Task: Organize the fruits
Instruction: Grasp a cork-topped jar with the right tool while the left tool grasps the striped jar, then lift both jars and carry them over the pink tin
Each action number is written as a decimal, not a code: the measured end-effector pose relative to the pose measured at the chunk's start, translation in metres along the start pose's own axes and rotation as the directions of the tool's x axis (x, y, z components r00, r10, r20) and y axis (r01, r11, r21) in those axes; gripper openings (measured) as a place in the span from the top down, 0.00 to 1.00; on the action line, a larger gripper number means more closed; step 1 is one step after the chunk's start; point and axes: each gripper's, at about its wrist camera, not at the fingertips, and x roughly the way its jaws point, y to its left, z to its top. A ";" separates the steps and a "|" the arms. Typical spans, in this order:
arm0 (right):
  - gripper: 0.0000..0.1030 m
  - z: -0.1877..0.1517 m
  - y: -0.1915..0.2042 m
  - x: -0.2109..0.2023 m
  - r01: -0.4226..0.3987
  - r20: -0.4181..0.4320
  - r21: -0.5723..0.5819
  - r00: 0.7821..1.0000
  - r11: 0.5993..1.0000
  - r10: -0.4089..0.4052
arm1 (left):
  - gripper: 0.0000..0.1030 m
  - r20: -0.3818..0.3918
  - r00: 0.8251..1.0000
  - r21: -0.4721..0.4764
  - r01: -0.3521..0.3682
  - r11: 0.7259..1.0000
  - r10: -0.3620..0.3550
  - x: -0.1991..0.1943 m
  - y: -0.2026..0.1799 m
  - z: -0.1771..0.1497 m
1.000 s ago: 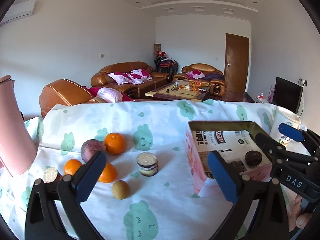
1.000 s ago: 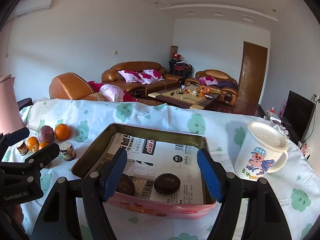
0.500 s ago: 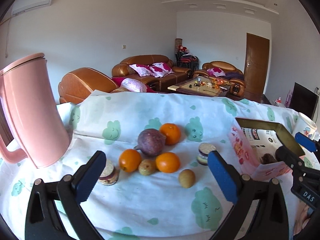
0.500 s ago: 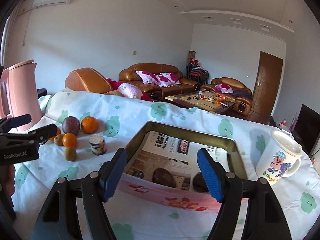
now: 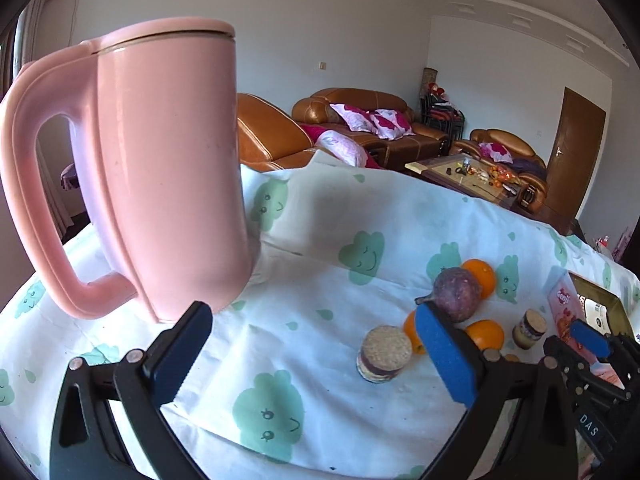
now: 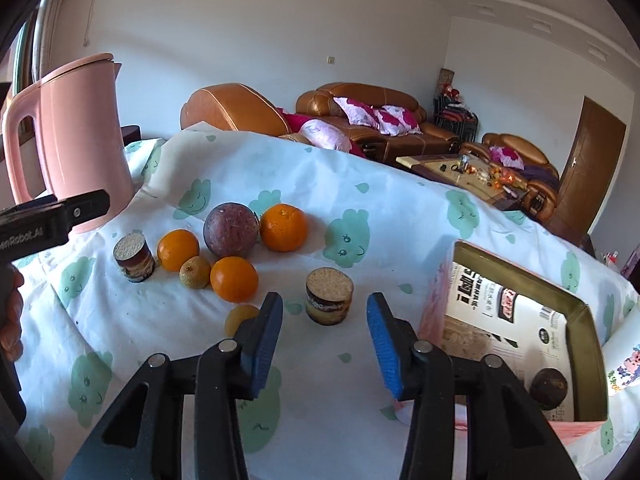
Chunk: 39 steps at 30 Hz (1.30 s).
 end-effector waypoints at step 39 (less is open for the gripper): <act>0.65 0.004 0.007 0.007 -0.111 -0.024 0.081 0.993 0.991 0.113 | 0.34 -0.271 0.945 0.203 0.244 0.948 -0.185 0.042 -0.053 -0.029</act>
